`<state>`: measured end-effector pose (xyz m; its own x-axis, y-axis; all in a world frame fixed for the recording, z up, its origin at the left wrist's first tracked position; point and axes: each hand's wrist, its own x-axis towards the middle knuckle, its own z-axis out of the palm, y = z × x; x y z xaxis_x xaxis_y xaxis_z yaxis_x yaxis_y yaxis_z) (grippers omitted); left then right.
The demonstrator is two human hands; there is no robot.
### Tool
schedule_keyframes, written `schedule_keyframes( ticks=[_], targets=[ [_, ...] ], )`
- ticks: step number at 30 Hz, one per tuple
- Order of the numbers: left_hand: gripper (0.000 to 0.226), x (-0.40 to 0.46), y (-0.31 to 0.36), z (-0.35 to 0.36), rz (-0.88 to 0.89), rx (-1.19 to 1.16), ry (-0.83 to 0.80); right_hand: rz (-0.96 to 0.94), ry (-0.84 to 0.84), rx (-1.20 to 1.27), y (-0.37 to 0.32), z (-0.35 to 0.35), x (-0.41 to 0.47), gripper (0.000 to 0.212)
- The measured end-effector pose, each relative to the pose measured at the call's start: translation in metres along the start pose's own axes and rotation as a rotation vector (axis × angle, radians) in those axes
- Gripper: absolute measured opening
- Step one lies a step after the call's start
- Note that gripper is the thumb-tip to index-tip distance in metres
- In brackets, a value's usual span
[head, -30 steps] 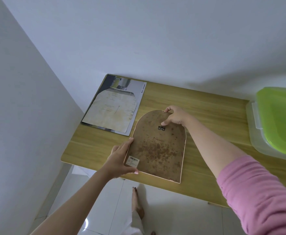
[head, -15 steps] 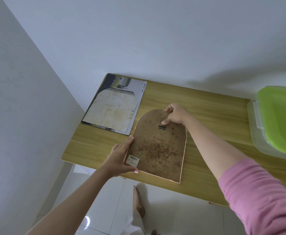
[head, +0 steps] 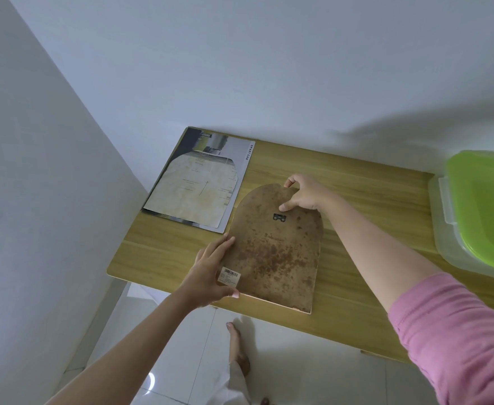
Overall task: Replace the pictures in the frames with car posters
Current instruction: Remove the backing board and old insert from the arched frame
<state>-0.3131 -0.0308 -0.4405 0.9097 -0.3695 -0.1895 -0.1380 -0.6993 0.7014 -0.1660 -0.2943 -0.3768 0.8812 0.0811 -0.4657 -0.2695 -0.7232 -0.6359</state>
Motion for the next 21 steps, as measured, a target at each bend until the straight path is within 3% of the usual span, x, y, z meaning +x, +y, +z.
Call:
schedule_keyframes(
  ticks=[8, 11, 15, 21],
  targets=[
    [0.109, 0.001, 0.008, 0.002, -0.036, -0.028, 0.024, -0.145, 0.075, 0.072, 0.019, 0.004, -0.016, 0.048],
    [0.110, 0.002, 0.010, 0.002, -0.050, -0.024, 0.014, -0.176, 0.233, 0.046, 0.035, 0.011, -0.033, 0.051],
    [0.110, 0.000, 0.010, 0.002, -0.052, -0.010, 0.014, -0.166, 0.495, 0.194, 0.064, 0.042, -0.085, 0.050],
    [0.111, -0.002, 0.014, 0.002, -0.062, 0.003, 0.010, -0.164, 0.564, 0.210, 0.100, 0.106, -0.148, 0.048]
  ],
)
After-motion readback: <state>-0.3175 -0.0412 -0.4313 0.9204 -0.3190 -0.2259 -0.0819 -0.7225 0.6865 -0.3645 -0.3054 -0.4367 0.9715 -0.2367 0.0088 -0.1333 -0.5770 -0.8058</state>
